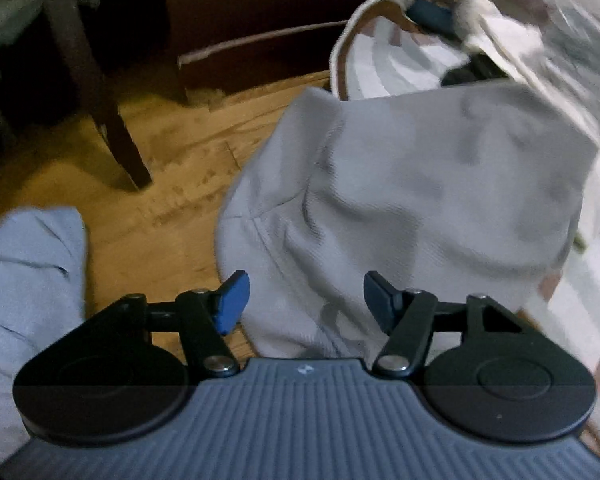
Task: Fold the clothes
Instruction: 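Grasp the grey shirt with the right gripper while the left gripper grasps another edge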
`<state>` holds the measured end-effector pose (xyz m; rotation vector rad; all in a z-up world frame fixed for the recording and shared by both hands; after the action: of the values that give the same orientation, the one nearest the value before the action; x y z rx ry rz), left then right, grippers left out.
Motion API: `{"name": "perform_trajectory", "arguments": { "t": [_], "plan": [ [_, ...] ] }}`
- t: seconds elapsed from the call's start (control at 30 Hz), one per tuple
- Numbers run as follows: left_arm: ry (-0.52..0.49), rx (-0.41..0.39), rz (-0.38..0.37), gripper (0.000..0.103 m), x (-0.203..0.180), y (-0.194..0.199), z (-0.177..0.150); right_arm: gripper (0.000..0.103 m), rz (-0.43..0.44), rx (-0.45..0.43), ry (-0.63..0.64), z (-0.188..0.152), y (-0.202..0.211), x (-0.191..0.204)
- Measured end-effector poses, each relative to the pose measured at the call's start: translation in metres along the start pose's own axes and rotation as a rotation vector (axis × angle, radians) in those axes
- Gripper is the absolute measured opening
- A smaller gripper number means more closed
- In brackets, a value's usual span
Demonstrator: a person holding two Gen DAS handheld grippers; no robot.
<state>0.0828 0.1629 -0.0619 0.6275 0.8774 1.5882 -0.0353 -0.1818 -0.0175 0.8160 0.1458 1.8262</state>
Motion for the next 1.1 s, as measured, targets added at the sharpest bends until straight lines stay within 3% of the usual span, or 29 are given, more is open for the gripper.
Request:
{"name": "perform_trajectory", "arguments": {
  "t": [0.13,0.27,0.4,0.43,0.47,0.53,0.57,0.63,0.67,0.7,0.73,0.77,0.8,0.93,1.1],
  "plan": [
    [0.109,0.043,-0.043,0.066,0.027,-0.025,0.004,0.085,-0.024,0.061,-0.013,0.003,-0.047,-0.016],
    [0.078,0.073,-0.070,0.070,0.035,-0.049,0.003,0.085,-0.088,0.166,-0.063,0.005,-0.091,-0.036],
    [0.071,0.067,-0.088,0.074,0.035,-0.070,0.001,0.084,-0.044,0.193,-0.266,0.006,-0.116,-0.063],
    [0.076,0.062,-0.091,0.076,0.035,-0.075,0.001,0.080,-0.024,0.183,-0.315,0.006,-0.120,-0.068],
    [0.081,0.056,-0.094,0.078,0.035,-0.080,0.001,0.066,-0.009,0.179,-0.339,0.004,-0.126,-0.071],
    [0.101,0.057,-0.118,0.080,0.034,-0.089,0.000,0.050,0.020,0.175,-0.373,0.001,-0.136,-0.074],
    [0.117,0.061,-0.143,0.086,0.034,-0.094,0.000,0.041,0.031,0.172,-0.375,-0.001,-0.139,-0.072],
    [0.164,0.081,-0.246,0.087,0.033,-0.097,0.001,0.033,0.051,0.165,-0.375,-0.006,-0.145,-0.067],
    [0.189,0.093,-0.302,0.076,0.033,-0.098,0.001,0.027,0.055,0.160,-0.368,-0.007,-0.145,-0.064],
    [0.213,0.105,-0.358,0.057,0.032,-0.099,0.001,0.025,0.063,0.157,-0.358,-0.009,-0.143,-0.059],
    [0.238,0.117,-0.414,0.048,0.032,-0.100,0.002,0.022,0.071,0.155,-0.348,-0.010,-0.141,-0.055],
    [0.257,0.137,-0.466,0.031,0.030,-0.101,0.002,0.021,0.091,0.149,-0.345,-0.010,-0.138,-0.051],
    [0.260,0.155,-0.502,0.021,0.026,-0.100,0.002,0.021,0.113,0.144,-0.343,-0.009,-0.135,-0.047],
    [0.162,0.120,-0.585,0.017,0.001,-0.074,0.004,0.019,0.200,0.117,-0.331,-0.005,-0.119,-0.029],
    [0.085,0.076,-0.766,0.017,-0.034,-0.031,0.013,0.019,0.252,0.080,-0.278,0.011,-0.089,-0.005]
  ]
}}
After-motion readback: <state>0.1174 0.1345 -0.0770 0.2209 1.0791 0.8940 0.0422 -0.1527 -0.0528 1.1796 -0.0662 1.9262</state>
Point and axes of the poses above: each gripper's, at about its wrist camera, not at the fingertips, and y roughly against the way its jaws point, x to its left, z to its top, the point moved 1 cm from there along -y, roughly the way its jaws point, and after that the axes turned 4 degrees about -x, right-handed, at the moved point
